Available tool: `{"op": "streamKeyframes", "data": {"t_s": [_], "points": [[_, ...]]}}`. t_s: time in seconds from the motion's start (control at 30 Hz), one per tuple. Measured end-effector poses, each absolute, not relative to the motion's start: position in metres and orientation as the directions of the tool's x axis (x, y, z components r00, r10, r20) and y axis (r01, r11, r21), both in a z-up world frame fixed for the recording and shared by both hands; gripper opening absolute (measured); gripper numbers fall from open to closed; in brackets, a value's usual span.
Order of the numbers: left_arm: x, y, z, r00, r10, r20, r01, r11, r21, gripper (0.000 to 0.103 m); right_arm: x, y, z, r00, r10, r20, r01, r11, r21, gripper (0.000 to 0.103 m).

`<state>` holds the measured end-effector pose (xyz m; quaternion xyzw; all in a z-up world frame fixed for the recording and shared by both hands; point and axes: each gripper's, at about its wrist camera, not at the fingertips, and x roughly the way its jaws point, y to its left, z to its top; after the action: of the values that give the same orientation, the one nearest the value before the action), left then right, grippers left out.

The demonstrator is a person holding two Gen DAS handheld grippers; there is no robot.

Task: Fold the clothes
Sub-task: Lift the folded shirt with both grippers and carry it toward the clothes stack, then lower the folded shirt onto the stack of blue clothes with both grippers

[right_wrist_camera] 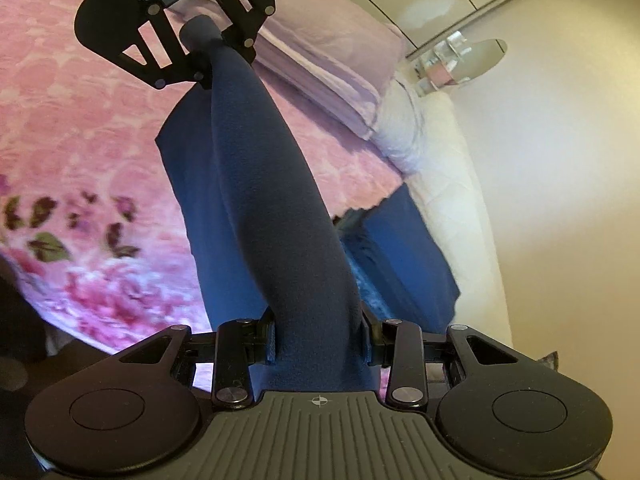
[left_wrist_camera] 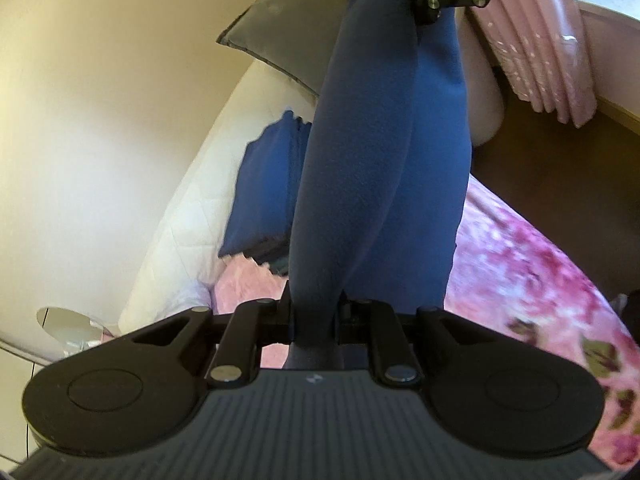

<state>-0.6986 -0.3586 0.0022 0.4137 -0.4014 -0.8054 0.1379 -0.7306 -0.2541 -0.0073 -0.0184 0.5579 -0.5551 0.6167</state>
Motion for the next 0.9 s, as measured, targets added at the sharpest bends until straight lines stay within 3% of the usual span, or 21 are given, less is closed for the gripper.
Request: {"op": "streamKeyframes", "data": {"t_s": [0.5, 0.9], "points": [[-0.812, -0.487, 0.073, -0.690, -0.596, -0.410, -0.036, -0.538, 0.842, 0.014, -0.856, -0.370, 0.061, -0.293, -0.770, -0.567, 0.634, 0.288, -0.718, 0.036], [-0.971, -0.621, 0.088, -0.563, -0.746, -0.357, 0.092, -0.485, 0.869, 0.014, -1.044, -0.523, 0.074, -0.157, -0.850, -0.503, 0.558, 0.344, -0.755, 0.036]]}}
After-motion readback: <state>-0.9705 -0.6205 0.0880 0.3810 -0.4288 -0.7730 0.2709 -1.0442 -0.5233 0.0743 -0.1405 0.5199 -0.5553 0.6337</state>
